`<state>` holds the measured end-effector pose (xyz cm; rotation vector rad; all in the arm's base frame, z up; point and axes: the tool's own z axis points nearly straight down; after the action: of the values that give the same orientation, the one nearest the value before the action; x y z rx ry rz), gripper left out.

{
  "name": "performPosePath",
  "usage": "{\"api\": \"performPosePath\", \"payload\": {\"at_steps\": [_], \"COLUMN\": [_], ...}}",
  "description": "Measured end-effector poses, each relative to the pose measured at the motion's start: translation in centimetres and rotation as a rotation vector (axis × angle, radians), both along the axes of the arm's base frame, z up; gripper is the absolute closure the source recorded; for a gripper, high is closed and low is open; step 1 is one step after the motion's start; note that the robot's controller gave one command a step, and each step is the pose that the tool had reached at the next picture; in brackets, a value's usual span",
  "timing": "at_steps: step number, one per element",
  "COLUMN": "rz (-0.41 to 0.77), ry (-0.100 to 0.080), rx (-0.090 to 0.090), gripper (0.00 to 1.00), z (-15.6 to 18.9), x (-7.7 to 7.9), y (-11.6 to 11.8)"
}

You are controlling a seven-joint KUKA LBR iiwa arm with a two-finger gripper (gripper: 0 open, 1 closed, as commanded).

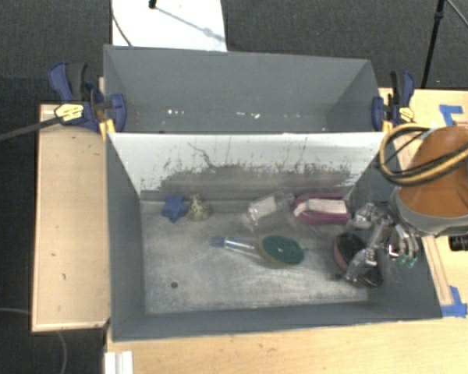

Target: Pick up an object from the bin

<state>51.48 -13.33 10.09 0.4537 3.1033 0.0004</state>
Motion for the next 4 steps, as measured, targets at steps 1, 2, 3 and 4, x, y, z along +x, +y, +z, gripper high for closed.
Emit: {"api": "performPosePath", "payload": {"at_steps": [1, 2, 3, 4], "rz": [-0.252, -0.354, -0.396, -0.393], "ry": [-0.001, 0.0, -0.013, -0.015], "rx": [0.0, 0.011, 0.002, 0.002], "gripper": [0.0, 0.0, 0.0, 1.0], "z": [1.1, -2.7, -2.6, -2.5], "x": [-0.4, -1.5, -2.1, -2.1], "y": [-0.7, -1.0, -0.1, -0.2]}}
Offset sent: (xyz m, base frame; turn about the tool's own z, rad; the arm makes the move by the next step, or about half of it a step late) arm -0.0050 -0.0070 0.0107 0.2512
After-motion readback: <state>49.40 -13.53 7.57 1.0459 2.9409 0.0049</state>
